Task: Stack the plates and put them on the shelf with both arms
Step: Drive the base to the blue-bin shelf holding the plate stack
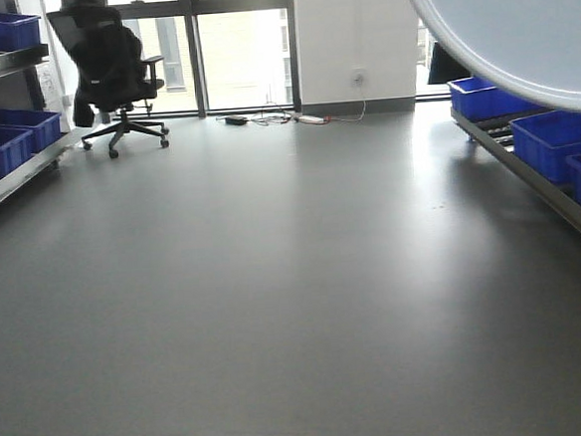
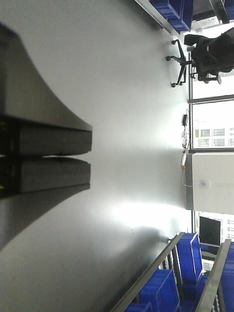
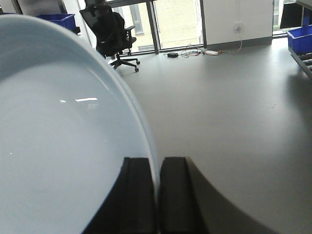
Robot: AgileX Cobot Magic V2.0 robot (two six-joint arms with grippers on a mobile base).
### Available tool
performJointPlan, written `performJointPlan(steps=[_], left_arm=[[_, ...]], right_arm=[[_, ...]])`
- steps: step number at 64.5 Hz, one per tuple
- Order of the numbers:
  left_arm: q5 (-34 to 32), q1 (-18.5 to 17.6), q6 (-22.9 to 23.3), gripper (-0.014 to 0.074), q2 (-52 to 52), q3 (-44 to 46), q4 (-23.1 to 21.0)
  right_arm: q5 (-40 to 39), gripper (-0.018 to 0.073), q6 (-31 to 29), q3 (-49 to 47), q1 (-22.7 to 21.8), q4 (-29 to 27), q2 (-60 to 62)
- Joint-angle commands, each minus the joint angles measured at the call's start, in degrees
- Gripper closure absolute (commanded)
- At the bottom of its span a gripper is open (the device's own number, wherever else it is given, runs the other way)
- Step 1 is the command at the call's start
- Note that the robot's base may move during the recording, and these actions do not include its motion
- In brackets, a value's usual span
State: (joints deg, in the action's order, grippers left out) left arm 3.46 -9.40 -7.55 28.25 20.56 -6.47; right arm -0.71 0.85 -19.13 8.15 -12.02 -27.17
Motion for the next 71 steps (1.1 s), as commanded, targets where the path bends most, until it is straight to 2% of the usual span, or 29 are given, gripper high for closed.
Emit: performJointPlan(steps=[1, 71], left_arm=[[-4.7, 0.1, 0.3, 0.0514, 0.3, 1.5, -0.5], [-4.7, 0.1, 0.3, 0.0514, 0.3, 1.5, -0.5]], right_arm=[[-5.9, 0.0503, -0.1, -1.8, -0.2, 0.1, -0.1], [-5.9, 0.0503, -0.1, -1.8, -0.2, 0.1, -0.1]])
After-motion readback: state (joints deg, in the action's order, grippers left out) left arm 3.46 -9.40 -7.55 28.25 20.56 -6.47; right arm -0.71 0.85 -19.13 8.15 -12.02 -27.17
